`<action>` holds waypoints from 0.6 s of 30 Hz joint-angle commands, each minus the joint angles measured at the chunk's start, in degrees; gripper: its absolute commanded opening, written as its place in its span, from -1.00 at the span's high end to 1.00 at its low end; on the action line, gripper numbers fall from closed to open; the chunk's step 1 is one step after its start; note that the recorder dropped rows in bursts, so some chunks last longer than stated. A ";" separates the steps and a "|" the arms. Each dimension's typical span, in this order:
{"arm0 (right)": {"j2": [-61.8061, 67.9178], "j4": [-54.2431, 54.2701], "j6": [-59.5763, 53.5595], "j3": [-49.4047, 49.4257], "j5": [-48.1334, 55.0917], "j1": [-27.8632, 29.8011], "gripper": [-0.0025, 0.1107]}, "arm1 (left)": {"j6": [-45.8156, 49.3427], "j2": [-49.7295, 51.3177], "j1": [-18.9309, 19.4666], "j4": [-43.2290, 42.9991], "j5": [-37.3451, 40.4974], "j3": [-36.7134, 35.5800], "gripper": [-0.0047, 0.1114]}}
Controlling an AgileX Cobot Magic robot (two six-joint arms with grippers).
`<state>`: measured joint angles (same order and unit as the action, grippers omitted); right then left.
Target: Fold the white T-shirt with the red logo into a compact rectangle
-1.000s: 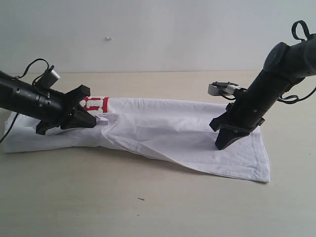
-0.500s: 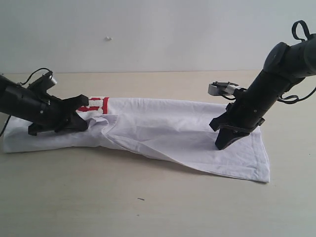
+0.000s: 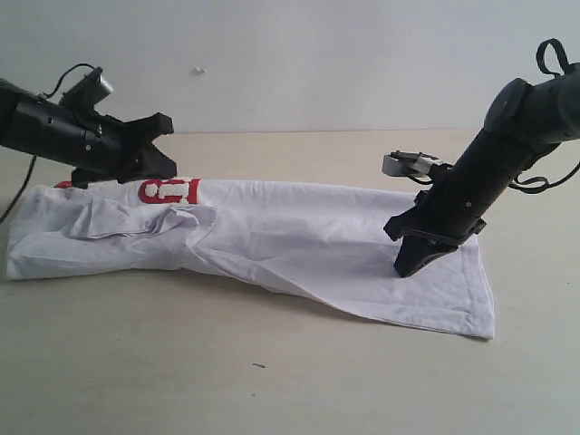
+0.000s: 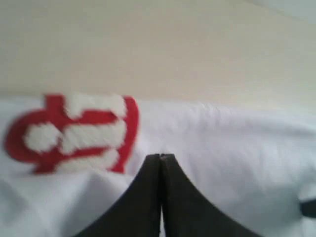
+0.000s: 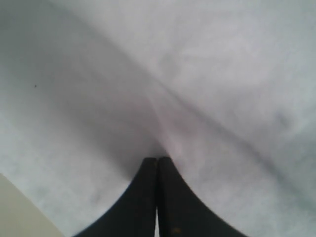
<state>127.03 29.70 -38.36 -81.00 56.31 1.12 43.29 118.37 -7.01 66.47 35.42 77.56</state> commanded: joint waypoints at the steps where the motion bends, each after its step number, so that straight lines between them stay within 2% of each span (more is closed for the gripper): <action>1: 2.94 -4.46 0.15 1.22 0.38 -0.17 0.96 | -13.88 0.12 -1.53 -18.66 11.79 0.39 0.92; 3: 2.94 -4.46 0.15 1.22 0.02 -0.17 0.96 | -19.40 0.12 -1.53 -27.27 12.62 0.39 0.92; 5: 2.94 -4.46 0.05 1.22 -0.26 -0.17 0.96 | -19.68 0.12 -1.53 -29.68 16.23 0.39 0.92; 7: 2.94 -4.46 0.05 1.22 -0.53 -0.17 0.96 | -20.14 0.26 -1.53 -31.95 14.51 0.39 0.92; 13: 2.94 -4.46 0.05 1.22 -0.25 -0.17 0.96 | -20.04 0.68 -1.92 -28.20 6.71 0.39 0.92; 18: 2.94 -4.46 0.05 1.22 -0.26 -0.17 0.96 | -18.85 3.63 -5.04 -25.22 8.15 0.39 0.92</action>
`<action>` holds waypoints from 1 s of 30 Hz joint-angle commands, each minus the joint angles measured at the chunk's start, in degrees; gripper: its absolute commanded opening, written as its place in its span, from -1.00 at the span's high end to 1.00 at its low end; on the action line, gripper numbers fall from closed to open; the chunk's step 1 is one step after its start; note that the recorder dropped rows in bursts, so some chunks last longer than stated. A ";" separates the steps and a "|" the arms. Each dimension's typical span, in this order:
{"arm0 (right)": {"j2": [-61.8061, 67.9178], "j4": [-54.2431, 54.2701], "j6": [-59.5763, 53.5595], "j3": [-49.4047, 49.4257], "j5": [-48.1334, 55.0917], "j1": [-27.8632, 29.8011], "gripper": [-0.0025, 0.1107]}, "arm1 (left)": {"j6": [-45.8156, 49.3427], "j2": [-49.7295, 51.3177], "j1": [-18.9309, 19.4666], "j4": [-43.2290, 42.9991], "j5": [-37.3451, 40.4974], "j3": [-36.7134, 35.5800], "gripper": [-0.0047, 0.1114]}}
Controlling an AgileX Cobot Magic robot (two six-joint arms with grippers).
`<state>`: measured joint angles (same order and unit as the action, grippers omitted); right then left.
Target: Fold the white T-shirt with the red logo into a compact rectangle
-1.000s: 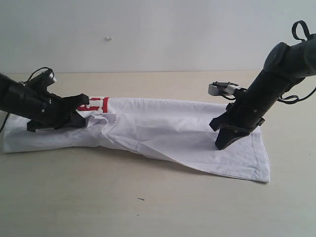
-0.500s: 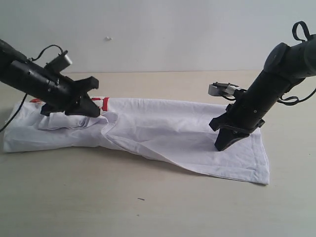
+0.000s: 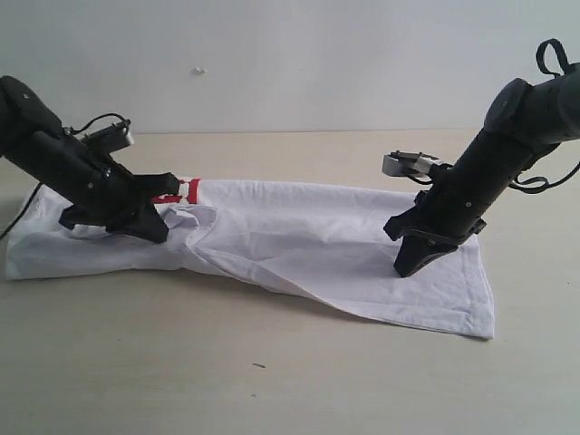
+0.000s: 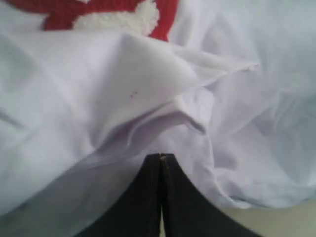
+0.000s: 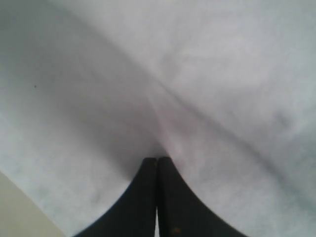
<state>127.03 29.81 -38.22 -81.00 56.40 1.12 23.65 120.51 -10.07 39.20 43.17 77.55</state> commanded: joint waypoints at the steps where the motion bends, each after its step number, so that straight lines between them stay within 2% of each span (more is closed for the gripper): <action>1: 2.94 -4.57 -0.09 1.22 -0.21 -0.17 0.96 | 0.79 1.93 -2.54 2.34 -0.19 0.40 0.92; 9: 2.94 -4.57 -0.09 1.22 0.99 -0.17 0.96 | -0.70 2.37 -2.60 1.69 -15.28 0.40 0.92; 16: 2.94 -4.34 -0.09 1.22 1.10 -0.17 0.96 | -0.19 2.37 -2.50 -0.27 -18.78 2.09 0.92; 20: 2.94 -4.14 -0.09 1.22 1.51 -0.17 0.96 | -0.10 2.37 -2.50 -2.81 -24.76 4.16 0.92; 27: 2.94 -3.74 -0.09 1.22 1.49 -0.17 0.96 | 0.36 2.37 -2.50 -12.61 -22.78 6.34 0.92; 30: 2.94 -3.74 -0.09 1.22 1.66 -0.17 0.96 | 0.36 -0.28 -2.47 -19.41 -22.30 6.34 0.92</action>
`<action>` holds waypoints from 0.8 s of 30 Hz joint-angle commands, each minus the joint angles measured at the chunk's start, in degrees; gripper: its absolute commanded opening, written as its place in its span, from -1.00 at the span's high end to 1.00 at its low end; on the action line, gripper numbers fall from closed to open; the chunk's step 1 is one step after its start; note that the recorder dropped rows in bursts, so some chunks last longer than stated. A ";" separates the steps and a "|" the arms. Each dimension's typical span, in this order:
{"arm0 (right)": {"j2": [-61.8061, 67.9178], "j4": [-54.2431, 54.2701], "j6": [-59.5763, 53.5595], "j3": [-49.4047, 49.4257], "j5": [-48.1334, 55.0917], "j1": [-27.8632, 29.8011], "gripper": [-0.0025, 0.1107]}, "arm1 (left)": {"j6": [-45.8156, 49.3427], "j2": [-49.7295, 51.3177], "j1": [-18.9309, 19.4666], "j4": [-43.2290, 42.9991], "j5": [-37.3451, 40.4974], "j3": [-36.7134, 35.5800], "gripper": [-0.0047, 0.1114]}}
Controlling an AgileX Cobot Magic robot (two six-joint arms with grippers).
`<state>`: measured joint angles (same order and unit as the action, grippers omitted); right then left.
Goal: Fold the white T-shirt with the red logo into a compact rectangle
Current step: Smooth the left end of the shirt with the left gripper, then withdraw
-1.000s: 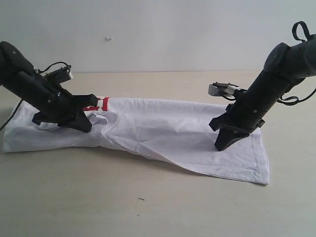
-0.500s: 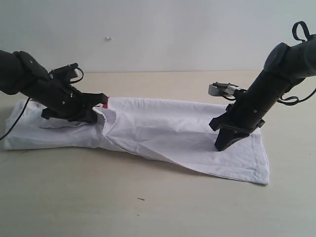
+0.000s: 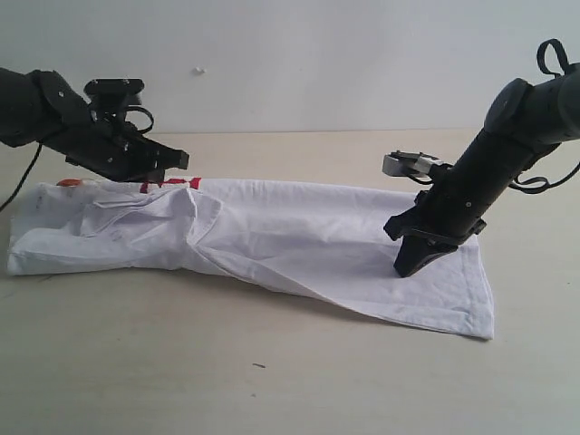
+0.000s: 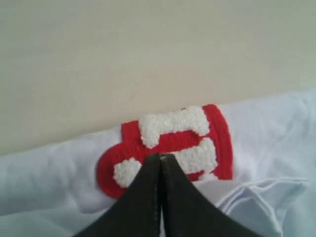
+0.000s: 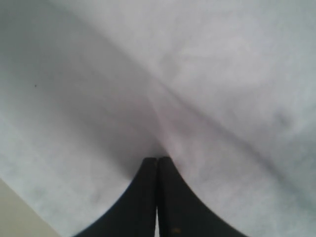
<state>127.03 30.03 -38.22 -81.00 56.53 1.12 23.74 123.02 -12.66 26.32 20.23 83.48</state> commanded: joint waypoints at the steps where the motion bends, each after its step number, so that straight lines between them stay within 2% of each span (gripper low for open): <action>1: 2.94 -3.96 -0.09 1.22 1.53 -0.17 0.96 | 0.27 -4.03 0.12 -8.00 1.65 0.41 0.92; 3: 2.94 -3.96 -0.09 1.22 1.40 -0.17 0.96 | 0.27 -8.08 0.72 -9.60 10.02 0.41 0.92; 4: 2.94 -3.96 -0.09 1.22 0.99 -0.17 0.96 | 0.54 -10.13 1.14 -9.47 17.08 0.41 0.92; 6: 2.94 -3.62 -0.09 1.22 0.32 -0.17 0.96 | 1.20 -10.87 1.88 -9.47 24.66 0.41 0.92; 9: 2.94 -3.04 -0.09 1.22 -0.27 -0.17 0.96 | 1.49 -9.63 2.14 -8.91 30.10 0.41 0.92; 16: 2.94 -3.04 -0.09 1.22 -0.58 -0.17 0.96 | 1.49 -4.22 2.14 -4.44 29.75 -0.18 0.92; 24: 2.94 -3.04 -0.09 1.22 -0.40 -0.17 0.96 | -1.75 0.21 2.03 -6.22 21.84 -0.18 0.92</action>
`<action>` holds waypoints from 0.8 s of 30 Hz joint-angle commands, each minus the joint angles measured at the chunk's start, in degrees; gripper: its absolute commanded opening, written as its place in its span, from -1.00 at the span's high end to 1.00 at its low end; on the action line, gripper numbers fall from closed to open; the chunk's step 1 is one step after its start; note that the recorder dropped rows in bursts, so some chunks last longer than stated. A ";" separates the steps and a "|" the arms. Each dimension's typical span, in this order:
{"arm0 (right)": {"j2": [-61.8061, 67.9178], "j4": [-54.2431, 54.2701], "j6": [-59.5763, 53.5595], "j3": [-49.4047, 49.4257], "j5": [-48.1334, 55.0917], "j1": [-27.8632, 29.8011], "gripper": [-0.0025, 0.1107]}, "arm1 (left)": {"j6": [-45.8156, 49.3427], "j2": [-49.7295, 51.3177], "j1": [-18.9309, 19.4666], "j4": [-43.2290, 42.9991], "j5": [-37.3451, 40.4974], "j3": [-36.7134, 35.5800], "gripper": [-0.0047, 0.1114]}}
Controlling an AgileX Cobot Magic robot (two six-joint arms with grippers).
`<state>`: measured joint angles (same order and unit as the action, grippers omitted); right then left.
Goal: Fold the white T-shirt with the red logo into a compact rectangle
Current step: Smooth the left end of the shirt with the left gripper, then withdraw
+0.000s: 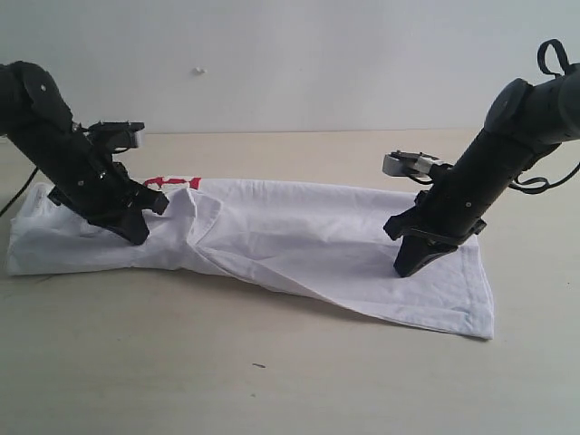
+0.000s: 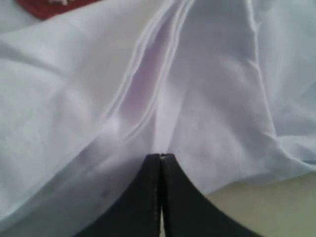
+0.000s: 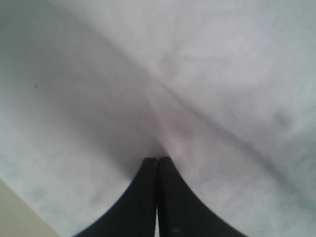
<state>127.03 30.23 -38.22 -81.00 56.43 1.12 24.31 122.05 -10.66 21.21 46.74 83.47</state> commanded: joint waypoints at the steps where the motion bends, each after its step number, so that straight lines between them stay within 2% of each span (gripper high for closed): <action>1: 2.94 -3.25 -0.09 1.22 -0.30 -0.17 0.96 | -3.73 1.30 0.02 -2.17 -6.51 -0.17 0.92; 12: 2.94 -3.25 -0.09 1.22 0.28 -0.17 0.96 | -14.90 1.39 0.86 -13.25 -18.88 -0.17 0.92; 19: 2.94 -3.25 -0.09 1.22 0.84 -0.17 0.96 | -15.06 1.39 0.86 -13.63 -25.49 -0.17 0.92; 21: 2.94 -3.25 -0.09 1.22 1.25 -0.17 0.96 | -15.08 1.28 1.51 -15.74 -25.89 -0.17 0.92; 24: 2.94 -3.25 -0.09 1.22 1.31 -0.17 0.96 | -16.81 0.21 4.42 -17.66 -25.89 -0.17 0.92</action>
<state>127.03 30.23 -38.22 -81.00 56.43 1.12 9.18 123.68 -8.91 5.22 21.89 83.47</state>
